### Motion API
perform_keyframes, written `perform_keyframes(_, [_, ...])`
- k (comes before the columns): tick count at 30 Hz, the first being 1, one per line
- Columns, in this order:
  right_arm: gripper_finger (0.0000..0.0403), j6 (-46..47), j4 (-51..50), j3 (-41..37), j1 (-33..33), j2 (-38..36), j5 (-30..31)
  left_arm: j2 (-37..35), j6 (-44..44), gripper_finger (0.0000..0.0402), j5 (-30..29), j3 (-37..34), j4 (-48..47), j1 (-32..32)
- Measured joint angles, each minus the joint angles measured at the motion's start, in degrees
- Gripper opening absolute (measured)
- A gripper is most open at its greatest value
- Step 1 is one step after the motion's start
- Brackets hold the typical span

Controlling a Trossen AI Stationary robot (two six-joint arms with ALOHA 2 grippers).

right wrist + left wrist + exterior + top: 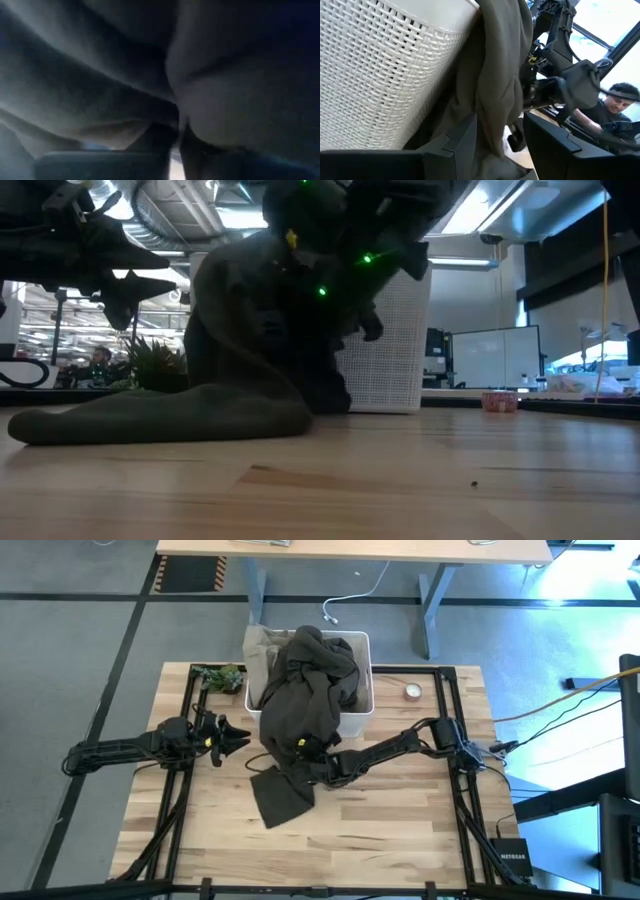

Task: Sort clothes
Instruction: Put the green shirt into the white bin

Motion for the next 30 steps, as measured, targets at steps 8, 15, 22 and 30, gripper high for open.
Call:
perform_keyframes(8, [0.0014, -17.17, 19.64, 0.0, 0.7, -6.35, -0.33, 0.0, 0.0, 0.0157, -0.02, -0.02, 0.0, 0.0])
perform_keyframes(15, [0.0012, -42.44, 23.8, 5.41, -1.3, -14.65, 2.56, 0.0, 0.0, 0.0157, 0.0, 0.0, 0.0, 0.0])
perform_keyframes(22, [0.0009, -65.37, 20.19, 22.18, -8.02, -16.88, 1.9, -0.02, -0.02, 0.0157, -0.02, -0.02, 0.0, 0.0])
perform_keyframes(30, [0.004, -45.99, -9.28, 34.84, -18.51, -17.1, -3.32, 0.0, -0.02, 0.0157, -0.02, 0.0, 0.0, 0.0])
